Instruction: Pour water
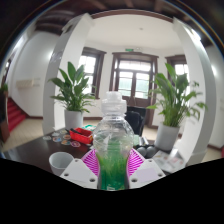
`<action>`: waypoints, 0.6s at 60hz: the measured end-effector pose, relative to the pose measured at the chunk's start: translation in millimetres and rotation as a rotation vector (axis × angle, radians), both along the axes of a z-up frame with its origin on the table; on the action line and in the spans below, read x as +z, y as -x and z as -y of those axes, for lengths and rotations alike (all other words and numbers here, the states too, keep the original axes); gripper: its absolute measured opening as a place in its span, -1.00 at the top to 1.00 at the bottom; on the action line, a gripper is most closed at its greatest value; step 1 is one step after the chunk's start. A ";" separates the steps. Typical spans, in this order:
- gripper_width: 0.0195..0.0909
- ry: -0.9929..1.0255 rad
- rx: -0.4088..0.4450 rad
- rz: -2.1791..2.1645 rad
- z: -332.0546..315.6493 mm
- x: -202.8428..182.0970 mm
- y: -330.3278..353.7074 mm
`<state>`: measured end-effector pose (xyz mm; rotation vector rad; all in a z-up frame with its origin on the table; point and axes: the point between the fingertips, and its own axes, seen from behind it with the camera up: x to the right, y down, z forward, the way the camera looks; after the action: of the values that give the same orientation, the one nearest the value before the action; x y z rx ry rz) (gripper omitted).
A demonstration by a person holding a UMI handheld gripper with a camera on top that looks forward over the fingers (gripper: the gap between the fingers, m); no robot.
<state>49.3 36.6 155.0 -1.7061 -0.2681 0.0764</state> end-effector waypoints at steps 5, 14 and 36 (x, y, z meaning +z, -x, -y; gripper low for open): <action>0.69 0.011 0.007 -0.086 -0.5 -15.2 2.6; 0.68 0.014 0.000 -0.117 2.9 -44.3 -0.5; 0.06 -0.028 -0.054 -0.109 8.2 -43.8 -9.5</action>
<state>58.8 28.4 111.2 -1.6742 -0.1418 0.1248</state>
